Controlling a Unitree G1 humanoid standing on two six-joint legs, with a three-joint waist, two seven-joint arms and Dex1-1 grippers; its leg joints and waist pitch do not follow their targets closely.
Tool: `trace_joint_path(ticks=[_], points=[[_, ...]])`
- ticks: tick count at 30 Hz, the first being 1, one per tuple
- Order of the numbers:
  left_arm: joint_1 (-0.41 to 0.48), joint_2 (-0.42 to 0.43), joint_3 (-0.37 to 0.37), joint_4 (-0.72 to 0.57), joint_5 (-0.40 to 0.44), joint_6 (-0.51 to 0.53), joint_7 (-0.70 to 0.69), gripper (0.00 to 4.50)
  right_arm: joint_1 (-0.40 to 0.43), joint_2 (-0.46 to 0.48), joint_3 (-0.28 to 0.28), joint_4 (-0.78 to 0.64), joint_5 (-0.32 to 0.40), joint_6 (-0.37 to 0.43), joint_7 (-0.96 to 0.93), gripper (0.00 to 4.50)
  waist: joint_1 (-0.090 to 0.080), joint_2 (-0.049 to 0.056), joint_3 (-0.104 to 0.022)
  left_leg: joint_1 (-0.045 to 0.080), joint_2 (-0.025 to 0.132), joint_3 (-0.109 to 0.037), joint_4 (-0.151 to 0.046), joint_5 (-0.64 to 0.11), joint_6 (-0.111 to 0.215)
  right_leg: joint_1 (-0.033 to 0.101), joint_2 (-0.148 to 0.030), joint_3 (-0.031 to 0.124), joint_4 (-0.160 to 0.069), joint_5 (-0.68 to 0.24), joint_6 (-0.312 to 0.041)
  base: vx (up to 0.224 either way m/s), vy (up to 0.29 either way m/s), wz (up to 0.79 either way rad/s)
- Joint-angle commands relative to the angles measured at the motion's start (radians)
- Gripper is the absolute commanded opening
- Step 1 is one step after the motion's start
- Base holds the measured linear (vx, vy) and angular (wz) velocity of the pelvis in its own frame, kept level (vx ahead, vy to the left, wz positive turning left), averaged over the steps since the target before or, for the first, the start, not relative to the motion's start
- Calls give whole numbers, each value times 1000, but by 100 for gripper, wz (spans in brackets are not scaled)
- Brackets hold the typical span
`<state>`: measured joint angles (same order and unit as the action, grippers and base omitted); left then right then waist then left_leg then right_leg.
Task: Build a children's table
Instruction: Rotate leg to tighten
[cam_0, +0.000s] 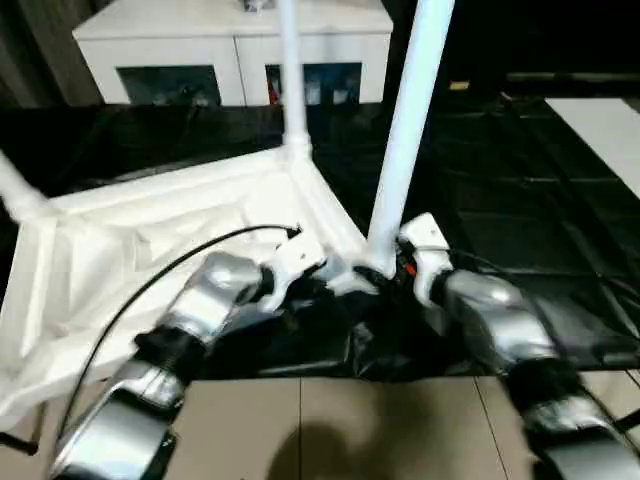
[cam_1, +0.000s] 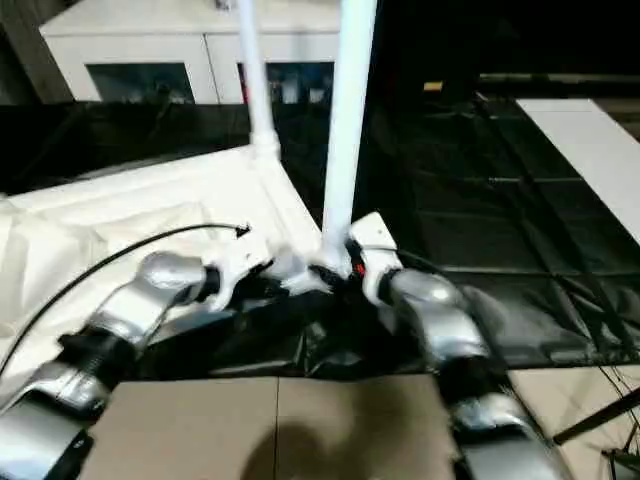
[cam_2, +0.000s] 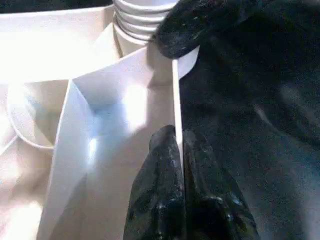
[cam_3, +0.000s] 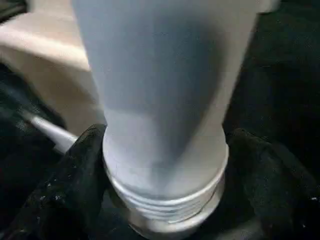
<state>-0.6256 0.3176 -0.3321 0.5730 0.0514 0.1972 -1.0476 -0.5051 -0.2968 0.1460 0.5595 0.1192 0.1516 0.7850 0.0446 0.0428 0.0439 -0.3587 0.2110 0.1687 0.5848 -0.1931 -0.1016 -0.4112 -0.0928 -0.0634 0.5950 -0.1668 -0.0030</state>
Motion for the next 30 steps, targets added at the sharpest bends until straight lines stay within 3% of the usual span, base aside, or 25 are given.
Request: trace_joint_path(ticks=[1, 5, 11, 15, 24, 29, 30], points=[[35, 24, -24, -75, -49, -10, -103, 0, 16, -32, 24, -34, 9, 10, 72, 388, 4, -6, -68, -3, 10, 9, -60, -141, 117, 66, -35, 28, -47, -56, -298, 0, 0, 0], [55, 63, -19, -114, -56, 9, -142, 0, 23, -52, 26, -45, 9, 4, 140, 388, 1, -7, -63, 0, 12, 11, -65, -194, 86, 61, -36, 31, -57, -158, -274, 0, 0, 0], [58, 78, -9, -124, -56, 18, -153, 0, 19, -63, 41, -39, 10, 12, 169, 388, 1, -9, -65, -1, 9, 10, -63, -165, 80, 62, -34, 31, -53, -132, -271, 0, 0, 0], [58, 84, -7, -132, -58, 31, -154, 0, 15, -59, 43, -31, 3, 15, 183, 358, 2, -10, -66, -3, 8, 10, -60, -136, 92, 63, -34, 31, -49, -102, -276, 0, 0, 0], [57, 89, -12, -133, -60, 44, -159, 0, 14, -43, 31, -26, 3, 10, 156, 304, -2, -8, -65, -3, 7, 9, -61, -155, 84, 63, -33, 30, -51, -125, -273, 0, 0, 0], [45, 62, 4, -96, -49, 50, -93, 0, -4, 2, -6, 26, -17, 2, 11, 276, -8, -6, -62, -4, 6, 8, -64, -181, 64, 63, -35, 30, -57, -181, -259, 0, 0, 0], [17, 23, 25, -40, -36, 68, 2, 0, -16, 45, -37, 59, -24, 26, -118, 274, -11, -7, -61, -3, 5, 8, -64, -188, 54, 60, -34, 31, -59, -201, -251, 0, 0, 0]])
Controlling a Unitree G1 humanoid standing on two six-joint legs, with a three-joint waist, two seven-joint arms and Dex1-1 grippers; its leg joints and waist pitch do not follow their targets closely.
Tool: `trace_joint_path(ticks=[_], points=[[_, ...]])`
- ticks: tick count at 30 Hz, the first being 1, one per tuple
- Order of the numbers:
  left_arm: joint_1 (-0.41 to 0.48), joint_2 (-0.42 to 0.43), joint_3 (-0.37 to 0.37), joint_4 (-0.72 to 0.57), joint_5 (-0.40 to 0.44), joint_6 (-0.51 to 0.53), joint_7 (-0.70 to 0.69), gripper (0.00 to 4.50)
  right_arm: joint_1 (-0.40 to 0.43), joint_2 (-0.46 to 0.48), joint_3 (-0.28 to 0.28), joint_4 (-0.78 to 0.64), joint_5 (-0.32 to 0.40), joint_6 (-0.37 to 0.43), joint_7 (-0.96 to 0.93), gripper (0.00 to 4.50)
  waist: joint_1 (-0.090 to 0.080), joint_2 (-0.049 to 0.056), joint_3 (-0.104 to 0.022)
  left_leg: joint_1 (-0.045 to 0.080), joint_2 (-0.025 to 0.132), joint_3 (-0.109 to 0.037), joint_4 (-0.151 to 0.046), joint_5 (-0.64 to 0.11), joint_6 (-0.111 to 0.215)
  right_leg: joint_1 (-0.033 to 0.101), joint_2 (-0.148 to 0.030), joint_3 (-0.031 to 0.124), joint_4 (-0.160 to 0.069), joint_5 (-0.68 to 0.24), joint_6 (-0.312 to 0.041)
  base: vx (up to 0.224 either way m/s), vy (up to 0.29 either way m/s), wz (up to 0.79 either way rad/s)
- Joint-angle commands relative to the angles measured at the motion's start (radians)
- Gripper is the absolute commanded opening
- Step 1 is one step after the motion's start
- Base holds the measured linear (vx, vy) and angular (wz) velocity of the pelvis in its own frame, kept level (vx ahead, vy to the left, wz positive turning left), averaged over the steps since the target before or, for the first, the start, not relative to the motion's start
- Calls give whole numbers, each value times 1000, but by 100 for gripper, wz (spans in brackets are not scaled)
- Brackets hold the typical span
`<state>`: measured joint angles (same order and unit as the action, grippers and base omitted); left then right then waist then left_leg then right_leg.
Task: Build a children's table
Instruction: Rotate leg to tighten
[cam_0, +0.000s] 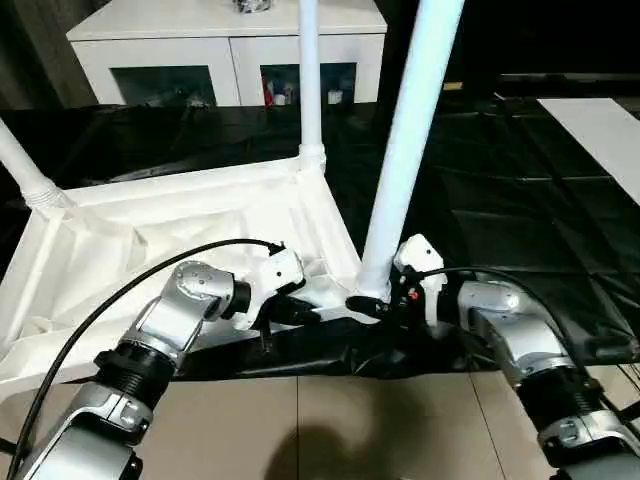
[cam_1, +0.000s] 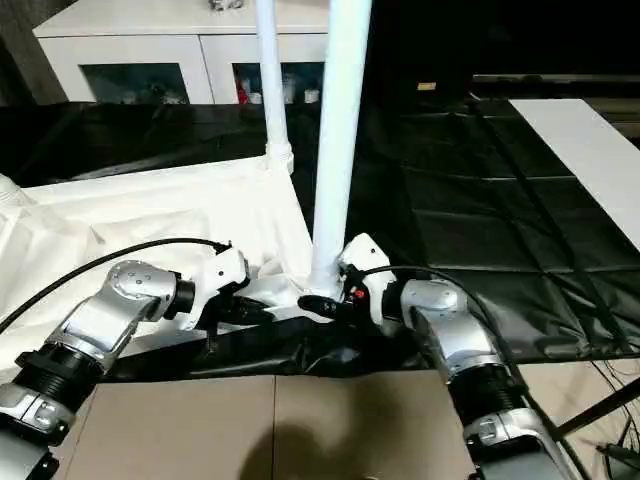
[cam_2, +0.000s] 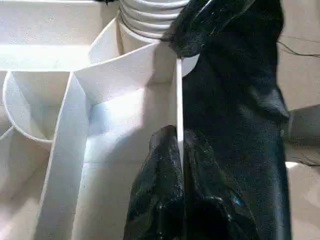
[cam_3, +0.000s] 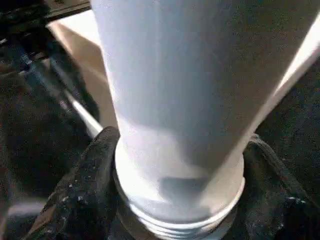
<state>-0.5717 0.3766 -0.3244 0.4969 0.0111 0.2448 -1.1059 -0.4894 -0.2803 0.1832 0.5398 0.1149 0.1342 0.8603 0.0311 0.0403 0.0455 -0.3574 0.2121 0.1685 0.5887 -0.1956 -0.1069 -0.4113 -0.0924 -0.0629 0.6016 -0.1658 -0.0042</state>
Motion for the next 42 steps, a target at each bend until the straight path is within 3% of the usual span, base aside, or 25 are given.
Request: trace_joint_path(ticks=[1, 3, 4, 5, 6, 7, 11, 12, 14, 16, 17, 18, 19, 21, 22, 23, 26, 28, 32, 33, 34, 36, 37, 42], points=[[-56, -61, 31, 73, 13, 30, 122, 0, -36, 55, -93, 91, -23, 59, -273, 273, 1, -3, -61, 1, 1, 10, -68, -196, 47, 56, -32, 31, -69, -231, -244, 0, 0, 0], [-90, -106, 58, 137, 23, 46, 234, 0, -46, 100, -128, 112, -18, 95, -387, 272, 0, -3, -61, 0, 0, 10, -68, -192, 35, 57, -32, 32, -71, -238, -238, 0, 0, 0], [-97, -114, 63, 149, 23, 50, 252, 0, -49, 109, -134, 119, -17, 102, -409, 272, 2, -3, -62, 6, -1, 9, -69, -200, 24, 54, -32, 32, -73, -252, -230, 0, 0, 0], [-125, -149, 86, 194, 26, 68, 341, 0, -64, 147, -166, 149, -8, 132, -506, 272, 3, -6, -64, 1, -3, 7, -69, -200, 24, 60, -32, 31, -71, -247, -225, 0, 0, 0], [-125, -149, 86, 194, 26, 68, 341, 0, -64, 147, -166, 149, -8, 132, -506, 272, 3, -5, -63, 0, -2, 8, -70, -197, 25, 58, -32, 32, -71, -240, -224, 0, 0, 0], [-154, -182, 101, 241, 34, 83, 427, 0, -83, 183, -185, 182, -10, 146, -597, 272, 2, 1, -62, 2, -5, 8, -70, -209, 26, 55, -31, 32, -74, -252, -221, 0, 0, 0], [-183, -210, 106, 301, 50, 71, 505, 0, -112, 225, -206, 225, -2, 139, -694, 272, 4, -3, -64, 0, -6, 7, -70, -209, 27, 58, -32, 30, -77, -246, -214, 0, 0, 0], [-192, -217, 103, 320, 58, 61, 529, 0, -123, 242, -219, 240, 1, 135, -736, 272, 5, 1, -64, 0, -6, 6, -70, -208, 28, 60, -33, 29, -76, -245, -213, 0, 0, 0], [-215, -241, 104, 369, 67, 42, 560, 0, -151, 275, -211, 274, -31, 107, -796, 272, 3, 0, -66, 1, -7, 6, -70, -202, 27, 56, -32, 30, -76, -233, -213, 0, 0, 0], [-228, -256, 102, 393, 65, 33, 567, 0, -176, 294, -168, 302, -83, 73, -814, 272, 6, 0, -65, 3, -6, 8, -70, -207, 26, 55, -33, 30, -78, -224, -218, 0, 0, 0], [-230, -258, 101, 396, 62, 30, 559, 0, -181, 301, -158, 304, -86, 54, -794, 272, 5, -1, -64, -1, -7, 7, -71, -218, 29, 59, -33, 29, -77, -231, -217, 0, 0, 0], [-228, -255, 96, 389, 61, 27, 546, 0, -179, 305, -163, 293, -63, 46, -743, 328, 5, -3, -63, -2, -7, 6, -72, -221, 35, 60, -34, 28, -78, -241, -212, 0, 0, 0], [-225, -252, 94, 384, 60, 25, 536, 0, -175, 308, -176, 279, -33, 45, -698, 342, 6, -4, -64, -2, -6, 7, -72, -222, 40, 61, -34, 29, -78, -243, -210, 0, 0, 0], [-212, -233, 84, 363, 62, 15, 503, 0, -164, 300, -191, 241, 3, 50, -641, 344, 7, -2, -64, -3, -5, 6, -72, -219, 55, 61, -34, 28, -77, -233, -213, 0, 0, 0], [-201, -217, 75, 351, 66, -9, 476, 0, -156, 285, -183, 222, 2, 44, -614, 350, 3, -3, -65, -16, -5, 1, -73, -196, 63, 73, -36, 26, -71, -210, -208, 0, 0, 0], [-201, -216, 74, 350, 66, -9, 473, 0, -156, 284, -182, 221, 2, 43, -613, 362, 1, -2, -66, -17, -4, 0, -73, -185, 62, 74, -37, 25, -70, -199, -208, 0, 0, 0], [-173, -184, 58, 312, 58, -26, 377, 0, -146, 243, -157, 200, -8, 30, -534, 387, -2, -2, -69, -9, -4, 2, -68, -167, 66, 69, -36, 26, -68, -154, -235, 0, 0, 0], [-153, -159, 41, 283, 54, -39, 300, 0, -132, 200, -124, 180, -25, 17, -447, 387, -2, -4, -71, -11, -4, 4, -64, -135, 89, 72, -34, 26, -62, -89, -261, 0, 0, 0], [-109, -105, 7, 210, 31, -77, 150, 0, -79, 114, -91, 106, -10, 23, -247, 387, 6, -2, -71, -6, 2, 7, -62, -133, 115, 68, -34, 28, -58, -63, -287, 0, 0, 0], [-109, -105, 7, 210, 31, -77, 150, 0, -79, 114, -91, 106, -10, 23, -247, 387, 8, -2, -70, -6, 3, 7, -62, -134, 115, 68, -35, 28, -57, -63, -288, 0, 0, 0], [-71, -65, -22, 139, -4, -109, 19, 0, -50, 61, -69, 70, -9, -1, -155, 387, 11, -2, -69, -4, 6, 7, -65, -149, 112, 66, -36, 28, -57, -77, -292, 0, 0, 0], [-50, -37, -37, 91, -24, -105, -49, 0, -29, 23, -54, 42, -2, -14, -80, 387, 11, -1, -68, -5, 7, 9, -66, -158, 109, 66, -34, 29, -57, -87, -292, 0, 0, 0], [-41, -28, -39, 72, -27, -97, -66, 0, -19, 5, -48, 27, 4, -17, -46, 387, 16, 1, -67, 1, 10, 12, -65, -177, 106, 61, -33, 29, -57, -89, -293, 0, 0, 0], [-23, -1, -24, 30, -35, -68, -106, 0, 11, -53, -47, -29, 38, -7, 71, 387, 23, -4, -65, 2, 9, 13, -67, -193, 88, 59, -35, 32, -60, -133, -283, 0, 0, 0]])
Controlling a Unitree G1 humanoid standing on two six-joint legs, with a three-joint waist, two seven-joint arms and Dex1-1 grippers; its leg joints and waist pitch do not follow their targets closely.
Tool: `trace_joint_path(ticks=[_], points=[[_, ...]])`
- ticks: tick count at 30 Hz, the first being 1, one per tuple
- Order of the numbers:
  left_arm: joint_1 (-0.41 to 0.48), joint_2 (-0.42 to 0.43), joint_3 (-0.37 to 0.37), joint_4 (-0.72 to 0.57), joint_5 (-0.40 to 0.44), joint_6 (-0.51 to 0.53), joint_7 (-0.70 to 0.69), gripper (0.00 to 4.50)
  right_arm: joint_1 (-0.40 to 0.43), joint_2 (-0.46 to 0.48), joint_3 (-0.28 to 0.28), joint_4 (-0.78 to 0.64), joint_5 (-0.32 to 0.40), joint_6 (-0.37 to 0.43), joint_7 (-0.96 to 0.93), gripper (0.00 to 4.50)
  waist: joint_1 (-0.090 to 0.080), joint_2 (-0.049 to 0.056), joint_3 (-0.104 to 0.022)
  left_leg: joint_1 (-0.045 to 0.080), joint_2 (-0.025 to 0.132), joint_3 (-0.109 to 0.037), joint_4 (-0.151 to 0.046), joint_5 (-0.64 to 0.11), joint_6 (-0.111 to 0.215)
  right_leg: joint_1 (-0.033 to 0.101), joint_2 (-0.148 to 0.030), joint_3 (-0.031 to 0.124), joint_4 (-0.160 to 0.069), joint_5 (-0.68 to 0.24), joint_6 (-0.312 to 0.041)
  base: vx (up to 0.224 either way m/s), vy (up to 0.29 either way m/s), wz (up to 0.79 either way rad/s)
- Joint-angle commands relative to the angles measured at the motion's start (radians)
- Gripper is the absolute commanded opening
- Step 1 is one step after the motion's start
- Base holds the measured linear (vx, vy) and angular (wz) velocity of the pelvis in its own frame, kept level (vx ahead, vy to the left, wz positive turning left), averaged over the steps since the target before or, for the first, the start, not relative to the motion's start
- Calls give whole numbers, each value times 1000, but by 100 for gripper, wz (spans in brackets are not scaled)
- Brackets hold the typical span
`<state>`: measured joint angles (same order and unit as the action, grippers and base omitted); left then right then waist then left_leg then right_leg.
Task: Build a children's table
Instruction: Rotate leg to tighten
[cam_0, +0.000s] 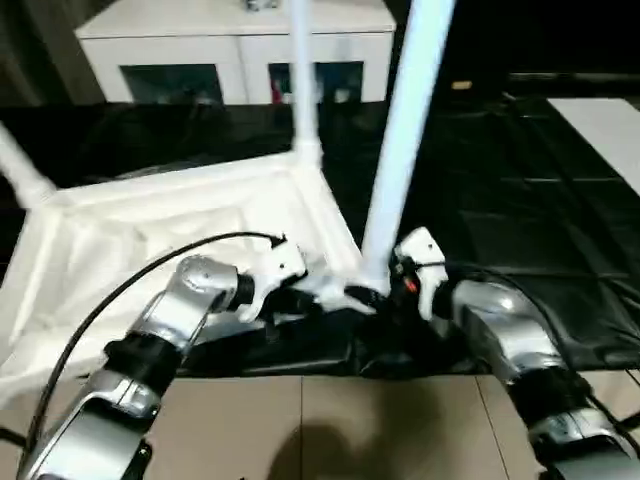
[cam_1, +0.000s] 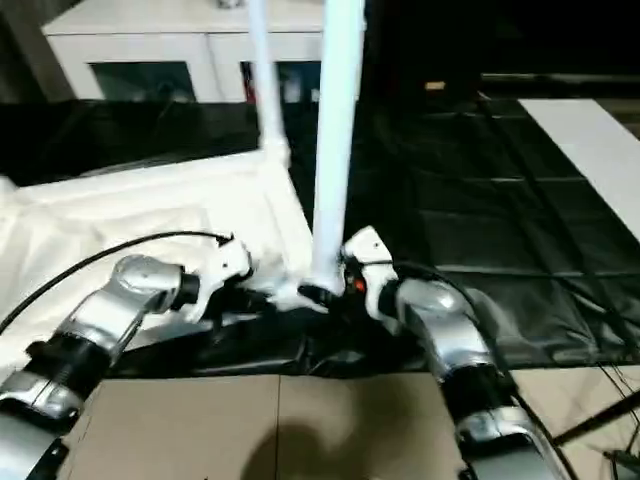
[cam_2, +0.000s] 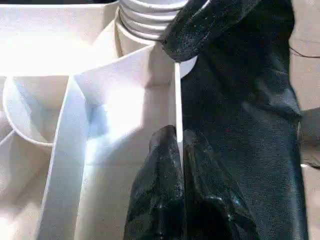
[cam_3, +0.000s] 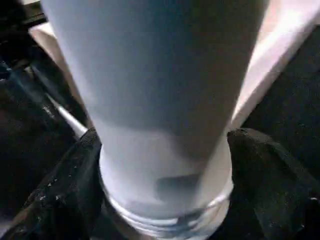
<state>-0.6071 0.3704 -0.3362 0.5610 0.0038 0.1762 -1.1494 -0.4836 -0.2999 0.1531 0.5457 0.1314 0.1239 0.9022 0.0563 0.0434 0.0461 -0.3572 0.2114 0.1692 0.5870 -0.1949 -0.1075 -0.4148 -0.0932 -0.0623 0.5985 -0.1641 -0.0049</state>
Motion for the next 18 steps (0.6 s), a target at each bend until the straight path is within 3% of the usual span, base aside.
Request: trace_joint_path(ticks=[1, 3, 4, 10, 18], points=[[17, 14, -9, -45, -31, 8, -74, 0, 16, -50, -12, -55, 30, 9, 74, 387, 0, -9, -65, 1, 11, 13, -65, -189, 90, 64, -34, 32, -58, -139, -277, 0, 0, 0], [21, 20, -7, -51, -35, 10, -76, 0, 22, -61, -3, -62, 29, 10, 100, 387, 3, -10, -66, -3, 9, 12, -64, -167, 97, 65, -33, 31, -55, -129, -273, 0, 0, 0], [23, 24, -7, -55, -37, 12, -77, 0, 24, -65, 2, -62, 29, 8, 107, 360, 4, -11, -65, -3, 8, 12, -63, -169, 95, 63, -34, 31, -57, -147, -268, 0, 0, 0], [33, 32, -2, -77, -35, 27, -83, 0, 18, -54, -3, -52, 39, 15, 114, 311, 3, -12, -67, -4, 8, 10, -63, -155, 88, 64, -34, 31, -56, -153, -260, 0, 0, 0], [39, 33, -2, -79, -35, 32, -86, 0, 16, -36, -7, -44, 42, 14, 100, 282, 2, -11, -67, -4, 7, 10, -62, -153, 92, 63, -33, 30, -56, -152, -262, 0, 0, 0]])
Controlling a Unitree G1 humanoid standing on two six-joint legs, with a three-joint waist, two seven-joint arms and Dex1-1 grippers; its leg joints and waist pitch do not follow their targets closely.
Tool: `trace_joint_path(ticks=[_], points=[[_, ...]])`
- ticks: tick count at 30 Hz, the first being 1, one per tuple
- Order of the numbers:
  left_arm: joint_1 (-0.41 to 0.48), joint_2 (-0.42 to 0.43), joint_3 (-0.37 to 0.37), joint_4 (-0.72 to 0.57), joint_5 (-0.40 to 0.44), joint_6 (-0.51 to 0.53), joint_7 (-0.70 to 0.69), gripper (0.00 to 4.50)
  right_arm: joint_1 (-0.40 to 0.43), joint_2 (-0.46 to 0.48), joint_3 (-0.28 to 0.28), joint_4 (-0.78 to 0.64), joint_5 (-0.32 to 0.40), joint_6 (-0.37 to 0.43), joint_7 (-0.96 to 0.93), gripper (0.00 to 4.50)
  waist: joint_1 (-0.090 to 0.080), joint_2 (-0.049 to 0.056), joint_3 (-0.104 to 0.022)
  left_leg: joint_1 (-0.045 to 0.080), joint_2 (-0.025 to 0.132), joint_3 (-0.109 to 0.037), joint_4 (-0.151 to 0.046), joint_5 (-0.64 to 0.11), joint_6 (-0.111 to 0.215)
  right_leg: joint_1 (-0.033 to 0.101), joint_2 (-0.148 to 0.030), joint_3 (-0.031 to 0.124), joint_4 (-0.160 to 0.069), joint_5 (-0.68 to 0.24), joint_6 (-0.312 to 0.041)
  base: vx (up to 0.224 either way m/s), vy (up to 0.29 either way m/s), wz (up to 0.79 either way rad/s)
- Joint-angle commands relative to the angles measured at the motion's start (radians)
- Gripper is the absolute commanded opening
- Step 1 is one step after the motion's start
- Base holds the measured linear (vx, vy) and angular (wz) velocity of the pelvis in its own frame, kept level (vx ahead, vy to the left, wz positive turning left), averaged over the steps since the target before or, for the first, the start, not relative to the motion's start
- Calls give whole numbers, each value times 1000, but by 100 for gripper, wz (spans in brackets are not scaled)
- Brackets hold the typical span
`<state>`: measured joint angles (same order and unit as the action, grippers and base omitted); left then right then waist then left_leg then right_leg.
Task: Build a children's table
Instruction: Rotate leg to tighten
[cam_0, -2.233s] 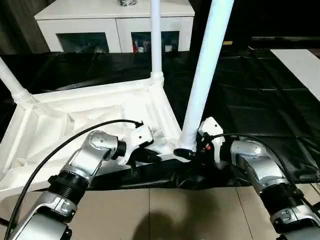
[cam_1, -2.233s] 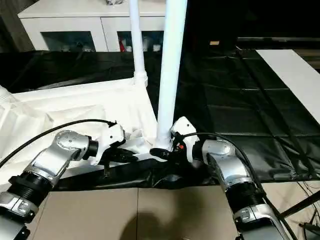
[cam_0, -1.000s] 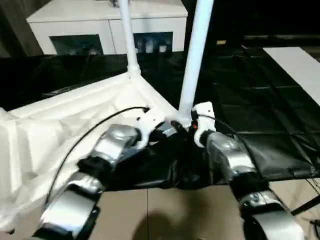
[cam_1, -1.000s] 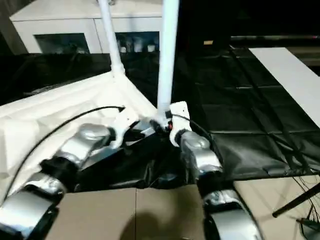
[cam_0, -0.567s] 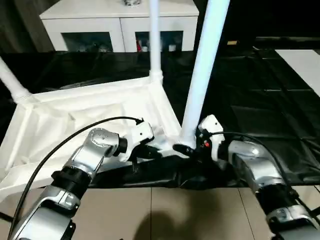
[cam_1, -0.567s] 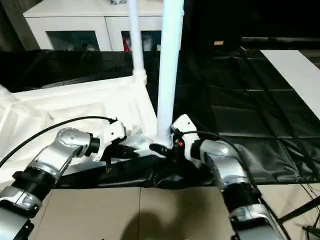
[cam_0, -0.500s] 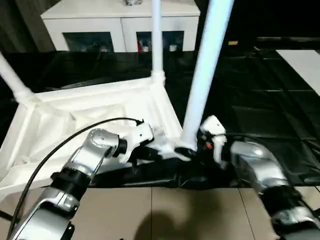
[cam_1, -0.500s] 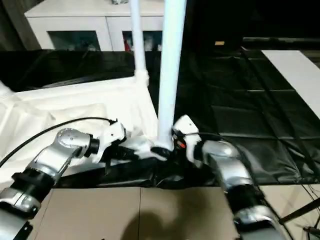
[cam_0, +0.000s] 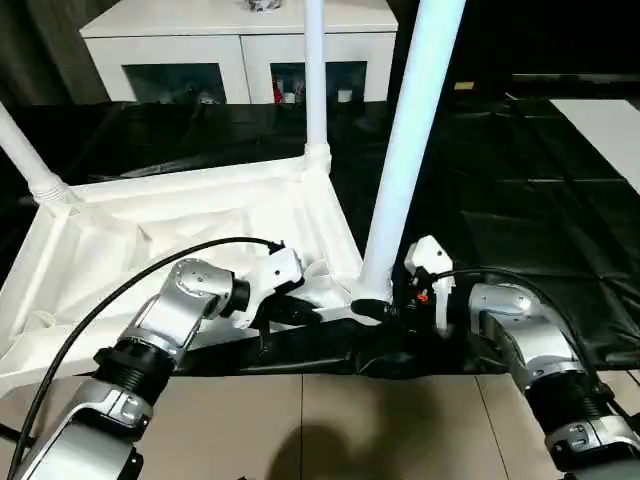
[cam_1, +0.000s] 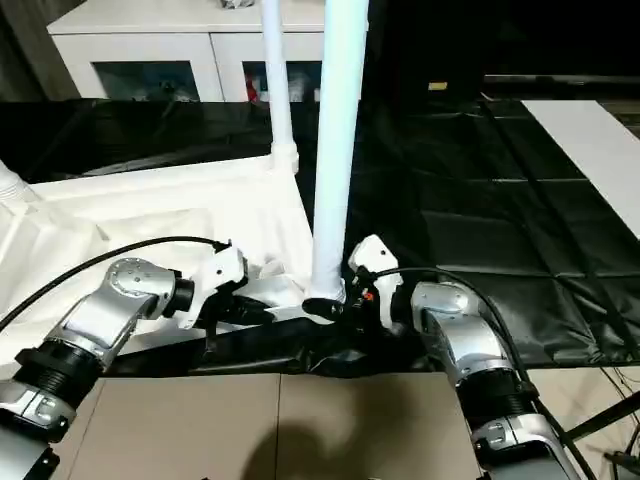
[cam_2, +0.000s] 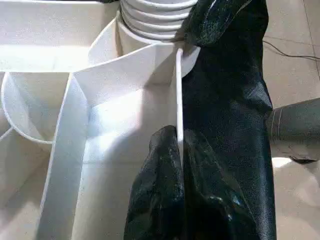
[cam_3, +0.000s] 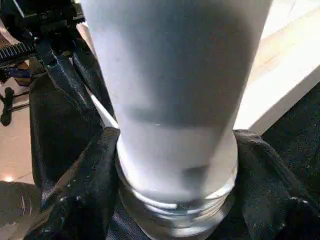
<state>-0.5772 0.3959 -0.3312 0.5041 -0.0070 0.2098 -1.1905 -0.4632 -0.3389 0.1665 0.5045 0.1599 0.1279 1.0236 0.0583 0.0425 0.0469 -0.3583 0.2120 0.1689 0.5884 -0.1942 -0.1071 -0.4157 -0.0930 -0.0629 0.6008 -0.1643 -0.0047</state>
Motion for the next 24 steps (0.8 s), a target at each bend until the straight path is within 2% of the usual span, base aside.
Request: trace_joint_path(ticks=[1, 6, 7, 9, 10, 11, 13, 15, 16, 17, 19, 23, 24], points=[[7, 0, 0, -16, -22, 5, -21, 0, -9, 16, -27, 12, 5, 7, -60, 279, 0, -11, -68, -3, 6, 11, -63, -155, 89, 64, -33, 30, -58, -155, -260, 0, 0, 0], [-13, -38, 28, 24, -6, 29, 82, 0, -33, 58, -46, 73, -39, 12, -211, 277, -6, -10, -66, -3, 4, 10, -66, -164, 71, 62, -33, 30, -62, -191, -247, 0, 0, 0], [-44, -78, 53, 84, 18, 44, 204, 0, -53, 102, -63, 123, -78, 21, -375, 277, -10, -9, -63, -4, 3, 10, -67, -170, 60, 61, -32, 30, -64, -210, -239, 0, 0, 0], [-56, -93, 62, 107, 27, 49, 249, 0, -61, 118, -69, 140, -93, 22, -436, 276, -16, -9, -63, 0, -1, 8, -69, -192, 32, 60, -32, 29, -70, -278, -220, 0, 0, 0], [-75, -117, 78, 139, 31, 63, 311, 0, -71, 144, -87, 167, -101, 35, -524, 275, -16, -10, -66, 1, 0, 8, -67, -178, 31, 61, -35, 33, -69, -247, -219, 0, 0, 0], [-87, -135, 93, 159, 29, 79, 354, 0, -78, 161, -96, 183, -106, 45, -580, 275, -18, -8, -66, -4, -2, 7, -67, -170, 32, 63, -32, 32, -66, -232, -221, 0, 0, 0], [-115, -174, 119, 204, 25, 113, 439, 0, -92, 201, -114, 218, -109, 68, -687, 275, -18, -9, -68, -1, -5, 10, -64, -158, 42, 62, -32, 32, -67, -214, -222, 0, 0, 0], [-135, -197, 126, 239, 30, 122, 493, 0, -105, 233, -134, 243, -100, 69, -757, 275, -19, -9, -69, -5, -6, 10, -64, -139, 50, 63, -30, 32, -66, -189, -228, 0, 0, 0], [-169, -234, 136, 307, 46, 110, 583, 0, -134, 288, -166, 292, -99, 56, -882, 275, -18, -4, -70, -3, -6, 9, -64, -141, 48, 62, -31, 31, -66, -183, -230, 0, 0, 0], [-169, -234, 136, 307, 46, 110, 583, 0, -134, 288, -166, 292, -99, 56, -882, 275, -21, -4, -68, -2, -6, 10, -65, -145, 45, 59, -30, 32, -68, -187, -230, 0, 0, 0], [-185, -254, 135, 343, 58, 91, 620, 0, -152, 315, -168, 319, -108, 38, -935, 275, -19, -6, -69, -1, -7, 8, -66, -159, 42, 64, -31, 30, -69, -195, -229, 0, 0, 0], [-191, -273, 123, 357, 67, 78, 621, 0, -172, 350, -135, 348, -119, 22, -914, 275, -19, -2, -68, -2, -6, 9, -67, -182, 60, 64, -33, 29, -73, -205, -226, 0, 0, 0], [-191, -275, 119, 356, 67, 76, 616, 0, -174, 355, -124, 350, -124, 8, -896, 310, -19, -3, -67, -2, -6, 9, -67, -186, 61, 64, -33, 29, -74, -211, -224, 0, 0, 0]])
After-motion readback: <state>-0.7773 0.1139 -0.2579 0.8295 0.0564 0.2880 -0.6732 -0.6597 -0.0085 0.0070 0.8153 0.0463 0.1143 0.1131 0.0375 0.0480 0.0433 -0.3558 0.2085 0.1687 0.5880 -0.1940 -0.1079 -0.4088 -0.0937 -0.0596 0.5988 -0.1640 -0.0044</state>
